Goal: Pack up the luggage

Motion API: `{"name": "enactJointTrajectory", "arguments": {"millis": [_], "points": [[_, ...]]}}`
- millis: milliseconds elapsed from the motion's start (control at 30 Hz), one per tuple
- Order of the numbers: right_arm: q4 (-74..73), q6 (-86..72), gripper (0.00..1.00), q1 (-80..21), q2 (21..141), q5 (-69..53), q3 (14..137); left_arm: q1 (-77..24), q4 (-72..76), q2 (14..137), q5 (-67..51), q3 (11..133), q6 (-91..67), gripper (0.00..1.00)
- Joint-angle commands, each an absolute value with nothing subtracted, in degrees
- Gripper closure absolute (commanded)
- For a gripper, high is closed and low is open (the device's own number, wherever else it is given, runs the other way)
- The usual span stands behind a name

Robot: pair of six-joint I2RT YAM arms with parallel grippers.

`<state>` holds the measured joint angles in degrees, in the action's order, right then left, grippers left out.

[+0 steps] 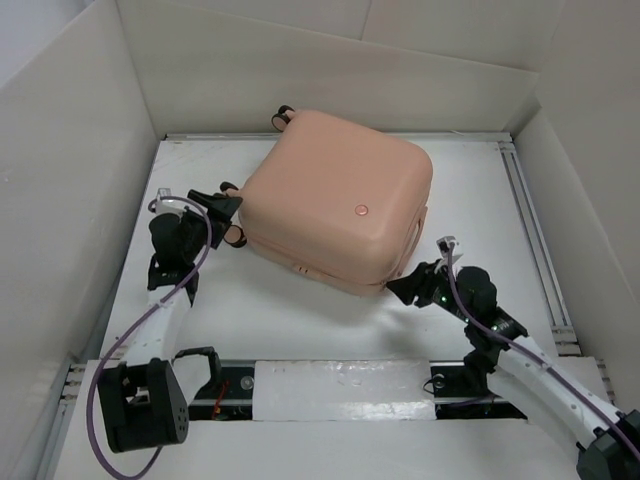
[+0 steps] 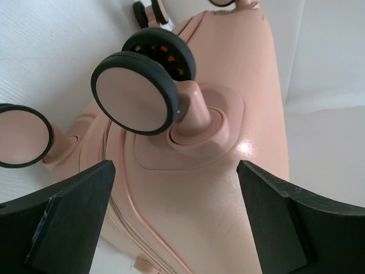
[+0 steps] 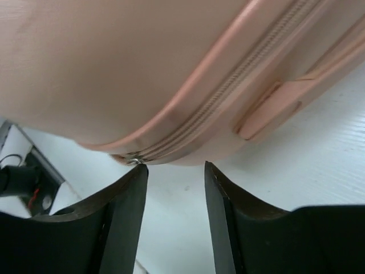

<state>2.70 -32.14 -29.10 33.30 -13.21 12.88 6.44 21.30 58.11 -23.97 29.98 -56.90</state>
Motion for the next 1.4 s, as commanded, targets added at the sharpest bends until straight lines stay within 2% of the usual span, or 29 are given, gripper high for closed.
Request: {"name": "enactJointTrajectory", "arguments": {"millis": [0,133,200,400,433,467,567,633,700,733,800,833,867,933,967,1000,1067,1167,1200,1267,1367], "points": [[5.2,-31.7,0.47,-30.1,26.5,-18.1,12.5,6.4,23.6,51.5,-23.5,28.0,-55.9,0.14],[4.3,-32.9,0.34,-30.1,19.3,-19.5,9.8,6.4,20.7,42.1,-18.6,23.9,-53.7,0.25],[4.9,-33.5,0.32,-30.7,20.1,-20.3,9.8,6.4,18.6,37.2,-18.0,21.7,-53.1,0.32],[7.9,-30.3,0.32,-30.7,34.2,-20.9,12.8,6.4,14.4,34.2,-22.1,18.8,-49.9,0.45],[9.6,-29.8,0.33,-30.7,35.0,-20.3,13.4,6.4,13.9,33.6,-23.2,18.1,-49.4,0.49],[10.1,-29.8,0.35,-30.7,35.6,-19.8,13.4,6.4,13.9,32.5,-23.9,17.6,-48.9,0.58],[12.0,-28.5,0.41,-30.7,37.4,-21.3,13.9,6.4,13.3,30.6,-28.0,14.2,-47.6,0.69],[12.8,-28.5,0.43,-31.2,38.8,-23.1,13.9,6.4,13.8,30.1,-30.3,12.1,-46.7,0.73],[14.9,-28.5,0.44,-31.2,38.8,-25.1,13.9,5.8,13.8,30.1,-31.8,11.1,-44.8,0.73],[15.5,-28.5,0.44,-31.2,38.8,-25.1,13.9,2.4,15.4,30.1,-32.3,10.5,-45.4,0.72],[15.5,-27.9,0.42,-31.7,38.8,-25.1,14.6,-2.8,14.7,30.6,-26.4,11.2,-44.2,0.70],[15.5,-27.9,0.40,-31.7,38.8,-25.1,14.6,-5.9,14.7,31.1,-23.8,11.9,-43.6,0.68],[15.5,-27.9,0.36,-31.7,38.8,-25.1,15.3,-12.7,16.8,32.4,-21.6,12.5,-43.6,0.61],[15.5,-27.9,0.36,-31.7,38.8,-23.4,15.8,-20.9,18.5,35.0,-12.7,13.5,-43.6,0.55],[15.5,-27.9,0.36,-31.7,38.8,-23.4,15.8,-29.3,18.5,38.1,-8.7,14.5,-44.1,0.53],[15.5,-27.4,0.36,-31.7,39.4,-22.8,15.8,-32.9,19.1,39.8,-4.8,16.7,-44.1,0.47],[15.5,-27.4,0.36,-31.7,39.9,-22.2,15.8,-38.4,19.1,43.1,4.7,18.7,-44.8,0.43],[16.1,-27.4,0.41,-31.7,39.9,-20.6,15.8,-40.0,20.6,47.7,6.2,20.1,-45.4,0.40],[17.0,-27.9,0.47,-31.7,39.9,-20.6,15.8,-40.0,21.2,49.0,7.0,20.1,-46.0,0.39],[19.0,-28.5,0.53,-32.3,39.9,-20.0,15.0,-40.0,22.1,50.6,7.7,19.5,-46.0,0.39],[20.2,-29.1,0.66,-32.3,39.9,-20.0,14.4,-39.4,25.5,54.3,7.7,18.9,-46.0,0.42]]}}
